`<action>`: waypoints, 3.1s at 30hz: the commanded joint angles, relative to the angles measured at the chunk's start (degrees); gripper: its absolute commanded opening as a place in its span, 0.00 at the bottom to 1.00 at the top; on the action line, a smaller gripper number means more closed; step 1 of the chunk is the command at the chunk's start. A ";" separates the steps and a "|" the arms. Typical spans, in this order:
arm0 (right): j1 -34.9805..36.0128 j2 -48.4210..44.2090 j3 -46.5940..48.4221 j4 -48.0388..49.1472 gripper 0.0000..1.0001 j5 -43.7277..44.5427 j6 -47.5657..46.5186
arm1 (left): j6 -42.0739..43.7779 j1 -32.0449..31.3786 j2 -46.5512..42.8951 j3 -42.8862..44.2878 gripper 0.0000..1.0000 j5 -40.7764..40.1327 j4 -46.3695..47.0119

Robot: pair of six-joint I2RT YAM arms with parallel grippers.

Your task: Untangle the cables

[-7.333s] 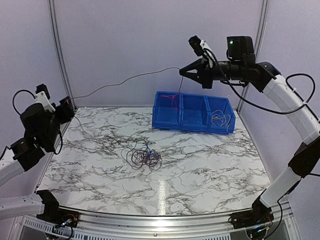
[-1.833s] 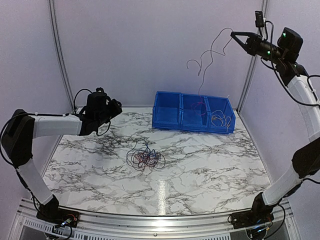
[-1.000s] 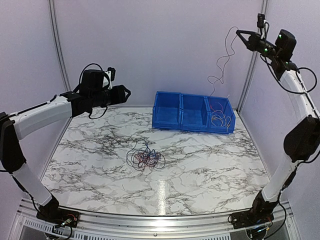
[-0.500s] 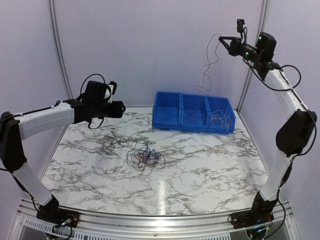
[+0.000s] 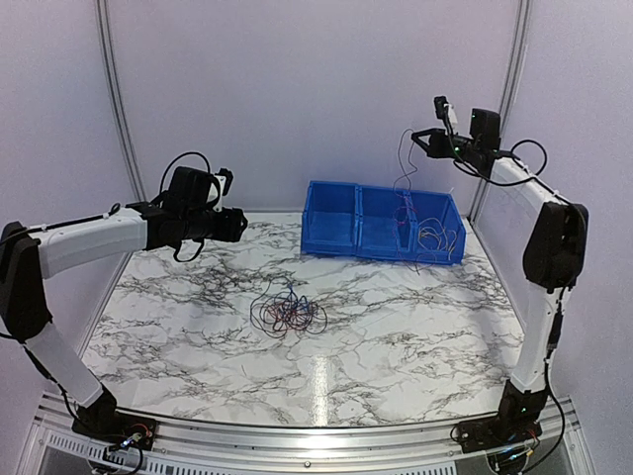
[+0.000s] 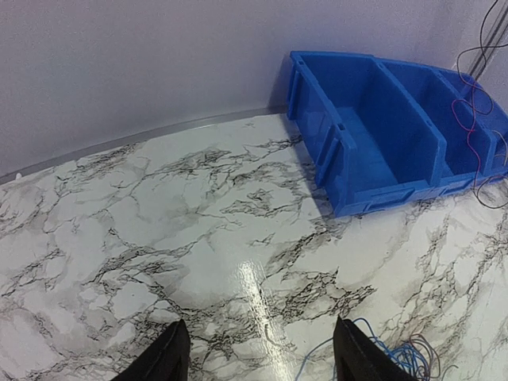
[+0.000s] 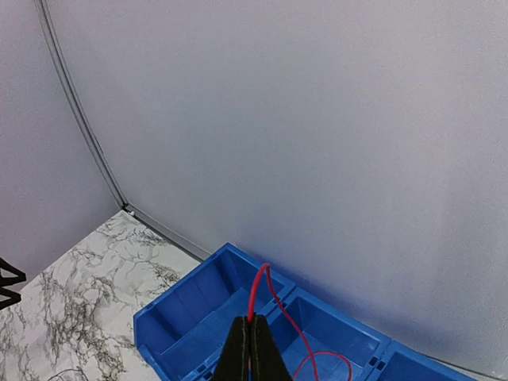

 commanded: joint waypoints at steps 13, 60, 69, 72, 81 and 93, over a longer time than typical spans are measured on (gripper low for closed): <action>6.57 -13.12 5.76 0.93 0.00 -2.02 1.74 | 0.68 0.64 -1.29 -0.50 0.65 0.91 1.41; 5.69 4.39 -12.39 -4.64 0.00 9.45 -11.18 | -0.23 0.67 2.12 -0.06 0.65 3.52 0.34; 7.30 7.05 -11.06 -11.09 0.02 16.27 -15.17 | -0.94 0.63 2.06 0.02 0.65 4.55 0.33; 7.94 7.80 -10.08 -13.29 0.05 18.55 -17.01 | -1.06 0.64 2.03 -0.06 0.65 4.49 0.34; 8.71 -0.76 -12.43 -16.68 0.49 24.56 -20.23 | -1.50 0.64 2.31 0.03 0.65 5.13 0.36; 9.71 -21.99 -32.58 -6.46 0.64 3.79 -18.32 | -0.93 0.42 4.41 -0.04 0.65 5.83 0.25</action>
